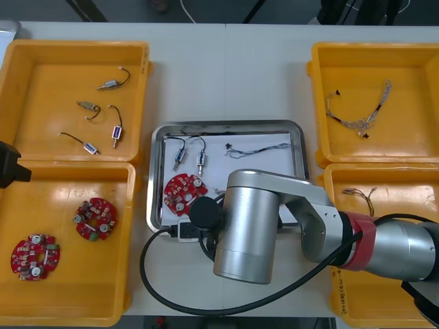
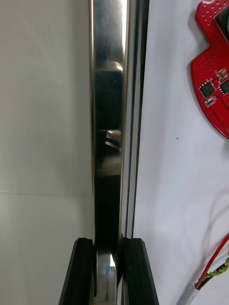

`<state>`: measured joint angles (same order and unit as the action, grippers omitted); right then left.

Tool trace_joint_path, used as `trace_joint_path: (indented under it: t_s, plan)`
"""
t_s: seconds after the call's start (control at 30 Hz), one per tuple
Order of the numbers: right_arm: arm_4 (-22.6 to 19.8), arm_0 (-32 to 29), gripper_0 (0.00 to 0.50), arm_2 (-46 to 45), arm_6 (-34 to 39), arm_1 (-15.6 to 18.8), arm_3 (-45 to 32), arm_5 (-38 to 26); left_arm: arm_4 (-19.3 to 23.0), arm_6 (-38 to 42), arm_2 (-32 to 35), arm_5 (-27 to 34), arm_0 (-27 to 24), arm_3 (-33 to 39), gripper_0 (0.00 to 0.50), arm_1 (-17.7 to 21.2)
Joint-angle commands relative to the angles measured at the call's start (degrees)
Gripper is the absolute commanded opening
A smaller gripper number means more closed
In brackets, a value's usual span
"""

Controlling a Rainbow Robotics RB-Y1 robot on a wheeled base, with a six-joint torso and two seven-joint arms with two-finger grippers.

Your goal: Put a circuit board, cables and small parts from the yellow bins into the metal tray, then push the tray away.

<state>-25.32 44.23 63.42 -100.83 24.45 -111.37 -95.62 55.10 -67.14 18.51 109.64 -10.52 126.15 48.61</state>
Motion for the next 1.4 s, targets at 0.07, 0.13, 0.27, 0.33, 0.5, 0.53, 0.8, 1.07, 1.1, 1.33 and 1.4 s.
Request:
trace_joint_path:
  t_s: [0.07, 0.13, 0.27, 0.33, 0.5, 0.53, 0.8, 1.07, 1.1, 1.33, 1.4]
  plan:
    - [-2.0, 4.1, 0.0, 0.9, -0.4, 1.7, -0.8, 0.5, -0.4, -4.7, 1.8, 0.4, 0.8, 1.6, 0.5, 2.6]
    - [-2.8, 5.0, 0.0, 0.9, -0.4, 2.3, -0.8, 0.5, -0.4, -4.7, 1.8, 0.4, 0.8, 1.6, 0.5, 2.6]
    - [-3.7, 6.6, 0.0, 0.9, -0.3, 3.3, -0.5, 0.6, -0.4, -4.7, 1.8, 0.4, 0.8, 1.6, 0.5, 2.6]
    - [-3.7, 7.1, 0.0, 0.9, -0.4, 3.4, 0.3, 0.5, -0.4, -4.7, 1.8, 0.4, 0.8, 1.6, 0.5, 2.6]
    - [-5.4, 9.9, 0.0, 0.9, -0.1, 2.5, 4.5, 1.0, -0.4, -4.7, 1.8, 0.4, 0.8, 1.6, 0.5, 2.6]
    - [-5.8, 10.8, 0.0, 0.9, -0.1, 2.3, 5.6, 1.0, -0.4, -4.7, 1.8, 0.4, 0.8, 1.6, 0.5, 2.6]
    - [-6.2, 13.0, 0.0, 0.6, 0.2, 1.0, 8.1, 1.2, -0.4, -4.7, 1.8, 0.4, 0.8, 1.6, 0.5, 2.6]
    - [-6.3, 14.2, 0.0, 0.6, 0.0, 0.9, 8.3, 1.2, -0.4, -4.7, 1.8, 0.4, 0.8, 1.6, 0.5, 2.6]
    - [-6.4, 14.4, 0.0, 0.6, 0.0, 0.8, 8.5, 1.2, -0.4, -4.7, 1.8, 0.4, 0.8, 1.6, 0.5, 2.6]
    - [-6.8, 16.2, 0.0, 0.6, -0.5, 0.0, 10.8, 1.7, -0.4, -4.7, 1.8, 0.4, 0.8, 1.6, 0.5, 2.6]
    - [-6.8, 16.9, 0.0, 0.6, -0.5, -0.4, 11.6, 1.7, -0.4, -4.7, 1.8, 0.4, 0.8, 1.6, 0.5, 2.6]
